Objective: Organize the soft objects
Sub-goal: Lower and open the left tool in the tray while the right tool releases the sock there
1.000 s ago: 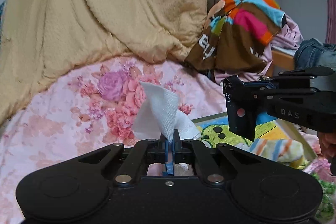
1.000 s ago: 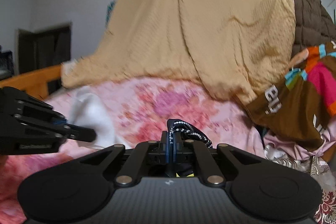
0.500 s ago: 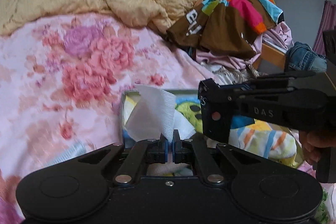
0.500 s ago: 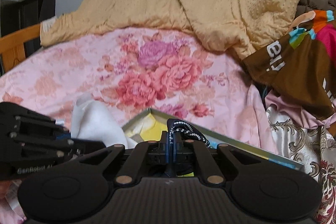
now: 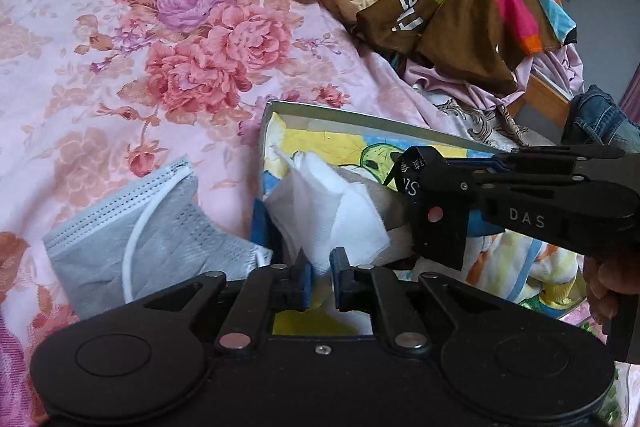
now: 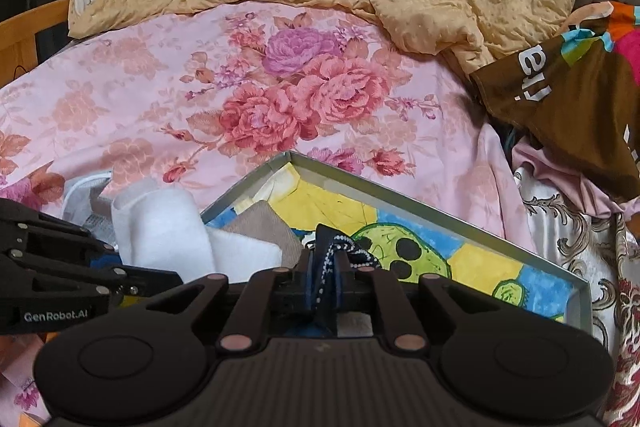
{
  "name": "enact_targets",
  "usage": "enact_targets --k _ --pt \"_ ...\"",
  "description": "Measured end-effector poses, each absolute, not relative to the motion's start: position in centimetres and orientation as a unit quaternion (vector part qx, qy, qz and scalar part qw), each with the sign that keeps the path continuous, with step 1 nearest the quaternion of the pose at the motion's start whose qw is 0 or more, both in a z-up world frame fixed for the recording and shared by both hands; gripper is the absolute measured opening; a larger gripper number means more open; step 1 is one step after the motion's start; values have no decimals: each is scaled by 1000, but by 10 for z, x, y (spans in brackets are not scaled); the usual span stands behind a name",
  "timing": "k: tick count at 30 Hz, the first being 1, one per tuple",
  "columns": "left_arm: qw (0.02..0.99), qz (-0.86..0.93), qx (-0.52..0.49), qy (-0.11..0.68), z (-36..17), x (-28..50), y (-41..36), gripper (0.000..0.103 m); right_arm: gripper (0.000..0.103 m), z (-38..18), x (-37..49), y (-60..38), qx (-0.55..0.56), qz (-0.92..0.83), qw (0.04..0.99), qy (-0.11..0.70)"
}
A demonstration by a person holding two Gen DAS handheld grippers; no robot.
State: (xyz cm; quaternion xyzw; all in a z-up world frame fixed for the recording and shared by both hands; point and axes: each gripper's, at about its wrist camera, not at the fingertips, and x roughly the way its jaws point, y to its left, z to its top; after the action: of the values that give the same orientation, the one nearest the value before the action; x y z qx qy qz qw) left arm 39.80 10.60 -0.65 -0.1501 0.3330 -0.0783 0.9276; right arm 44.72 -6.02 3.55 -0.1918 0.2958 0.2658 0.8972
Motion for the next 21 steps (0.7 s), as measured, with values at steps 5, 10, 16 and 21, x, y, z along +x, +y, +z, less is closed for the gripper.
enact_targets --k 5,10,16,21 --pt "934 -74 -126 327 0 390 106 20 20 35 438 -64 -185 257 902 294" --pt "939 -68 -111 318 9 378 101 27 33 40 428 -70 -182 253 906 287" --pt "954 -44 -86 283 25 346 96 52 49 49 410 -88 -149 245 919 271" --pt "960 -24 -94 262 40 323 96 71 72 60 389 -103 -131 244 926 255"
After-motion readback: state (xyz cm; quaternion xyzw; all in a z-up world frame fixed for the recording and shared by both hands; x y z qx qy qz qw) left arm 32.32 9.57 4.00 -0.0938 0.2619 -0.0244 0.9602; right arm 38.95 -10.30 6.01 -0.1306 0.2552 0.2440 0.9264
